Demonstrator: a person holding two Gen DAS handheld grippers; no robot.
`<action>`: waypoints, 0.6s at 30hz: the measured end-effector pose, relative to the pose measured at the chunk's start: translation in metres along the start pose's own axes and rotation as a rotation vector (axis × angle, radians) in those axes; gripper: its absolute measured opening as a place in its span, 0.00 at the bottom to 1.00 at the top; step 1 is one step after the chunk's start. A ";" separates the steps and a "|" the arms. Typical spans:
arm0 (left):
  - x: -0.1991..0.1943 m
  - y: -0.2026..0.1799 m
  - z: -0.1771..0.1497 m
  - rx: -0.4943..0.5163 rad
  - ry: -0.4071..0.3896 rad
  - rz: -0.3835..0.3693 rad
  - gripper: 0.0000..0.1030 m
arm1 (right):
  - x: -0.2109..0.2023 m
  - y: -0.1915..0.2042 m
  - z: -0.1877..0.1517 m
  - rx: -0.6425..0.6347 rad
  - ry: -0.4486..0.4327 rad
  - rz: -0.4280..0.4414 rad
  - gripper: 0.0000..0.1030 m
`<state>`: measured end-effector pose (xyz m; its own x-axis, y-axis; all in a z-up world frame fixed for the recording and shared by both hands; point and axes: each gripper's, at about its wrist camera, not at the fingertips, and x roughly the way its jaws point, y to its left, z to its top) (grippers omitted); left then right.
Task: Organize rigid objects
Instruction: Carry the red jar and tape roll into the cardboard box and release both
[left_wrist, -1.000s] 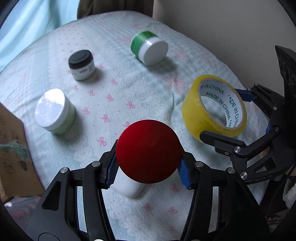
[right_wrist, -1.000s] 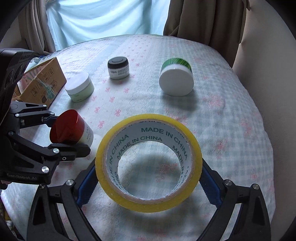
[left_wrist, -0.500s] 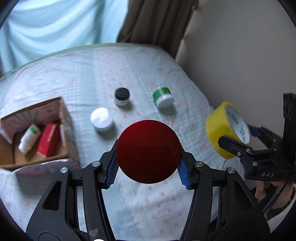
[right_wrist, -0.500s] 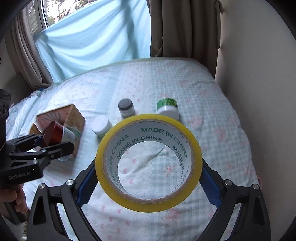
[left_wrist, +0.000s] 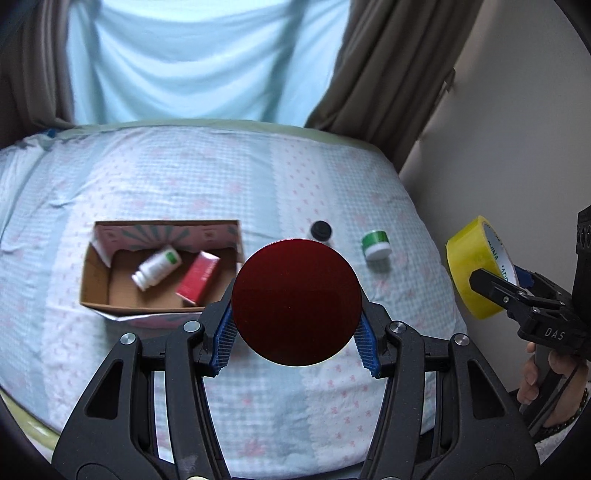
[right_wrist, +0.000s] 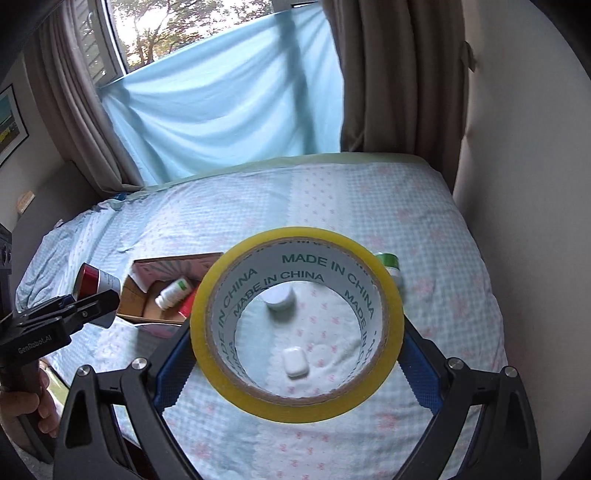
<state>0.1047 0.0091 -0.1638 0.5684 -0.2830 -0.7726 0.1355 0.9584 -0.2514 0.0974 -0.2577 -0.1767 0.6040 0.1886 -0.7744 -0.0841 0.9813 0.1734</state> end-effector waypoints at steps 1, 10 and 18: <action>-0.004 0.011 0.002 -0.006 -0.005 0.002 0.50 | 0.001 0.011 0.005 -0.008 -0.002 0.006 0.93; -0.001 0.132 0.023 -0.026 0.069 0.044 0.50 | 0.039 0.106 0.042 -0.001 0.001 0.055 0.93; 0.042 0.223 0.039 0.022 0.174 0.045 0.50 | 0.112 0.185 0.055 0.083 0.061 0.047 0.93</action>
<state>0.1909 0.2128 -0.2299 0.4252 -0.2405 -0.8726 0.1319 0.9702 -0.2031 0.1929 -0.0572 -0.1982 0.5515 0.2385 -0.7994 -0.0432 0.9651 0.2581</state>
